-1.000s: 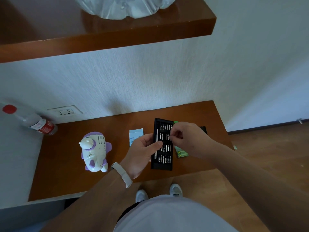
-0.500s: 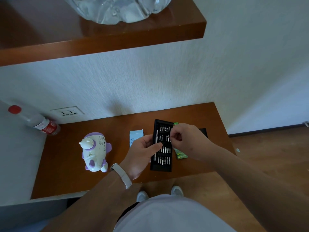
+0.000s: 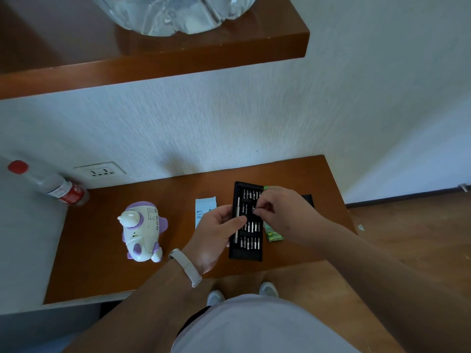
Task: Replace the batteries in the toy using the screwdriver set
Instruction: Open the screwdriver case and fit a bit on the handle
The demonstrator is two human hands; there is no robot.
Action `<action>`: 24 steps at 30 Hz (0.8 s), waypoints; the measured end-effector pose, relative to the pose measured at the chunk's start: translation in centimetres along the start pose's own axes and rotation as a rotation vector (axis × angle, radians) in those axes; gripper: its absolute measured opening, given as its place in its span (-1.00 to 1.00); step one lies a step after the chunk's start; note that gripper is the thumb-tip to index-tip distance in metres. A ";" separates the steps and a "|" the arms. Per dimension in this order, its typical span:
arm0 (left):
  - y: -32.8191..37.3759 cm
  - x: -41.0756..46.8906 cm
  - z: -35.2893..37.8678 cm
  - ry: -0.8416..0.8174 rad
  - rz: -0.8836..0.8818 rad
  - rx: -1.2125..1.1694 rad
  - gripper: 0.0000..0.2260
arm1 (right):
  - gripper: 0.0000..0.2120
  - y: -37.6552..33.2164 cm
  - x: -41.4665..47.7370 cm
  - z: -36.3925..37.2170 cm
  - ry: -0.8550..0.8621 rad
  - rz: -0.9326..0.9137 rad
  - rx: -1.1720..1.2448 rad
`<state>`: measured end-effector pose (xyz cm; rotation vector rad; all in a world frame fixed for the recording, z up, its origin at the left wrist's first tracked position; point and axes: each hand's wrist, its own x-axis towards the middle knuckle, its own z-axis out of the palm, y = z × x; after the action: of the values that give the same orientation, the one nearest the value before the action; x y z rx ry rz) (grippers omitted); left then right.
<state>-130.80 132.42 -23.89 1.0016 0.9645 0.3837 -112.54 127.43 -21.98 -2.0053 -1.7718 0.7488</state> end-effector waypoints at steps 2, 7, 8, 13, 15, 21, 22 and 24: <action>0.0 0.0 0.0 -0.007 -0.007 -0.015 -0.81 | -0.87 -0.1 0.0 -0.1 -0.023 0.010 -0.004; -0.2 -0.2 0.0 -0.012 -0.025 -0.034 -0.80 | -0.86 -0.6 -0.3 -0.2 -0.070 0.022 -0.007; -0.2 -0.2 0.0 -0.014 -0.027 -0.037 -0.79 | -0.86 -0.6 -0.3 -0.3 -0.066 0.027 0.004; 0.1 -0.3 -0.3 -0.008 -0.007 -0.047 -0.79 | -0.93 -0.2 -0.7 -0.1 -0.001 0.065 0.119; 0.3 -0.2 -0.4 0.007 0.009 -0.042 -0.80 | -0.89 0.0 -1.0 0.1 0.057 0.096 0.239; 0.8 0.0 -0.8 0.011 0.031 -0.040 -0.78 | -0.76 -1.3 -1.0 1.0 0.242 0.451 0.815; 0.8 0.0 -0.8 0.010 0.037 -0.041 -0.77 | -0.75 -1.5 -0.9 1.3 0.229 0.464 0.851; 1.0 0.1 -0.6 0.009 0.050 -0.047 -0.76 | -0.75 -2.0 -0.9 1.6 0.184 0.449 0.893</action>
<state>-131.15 133.30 -23.23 0.9836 0.9359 0.4514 -115.18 126.70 -21.97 -1.7267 -0.6552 1.1722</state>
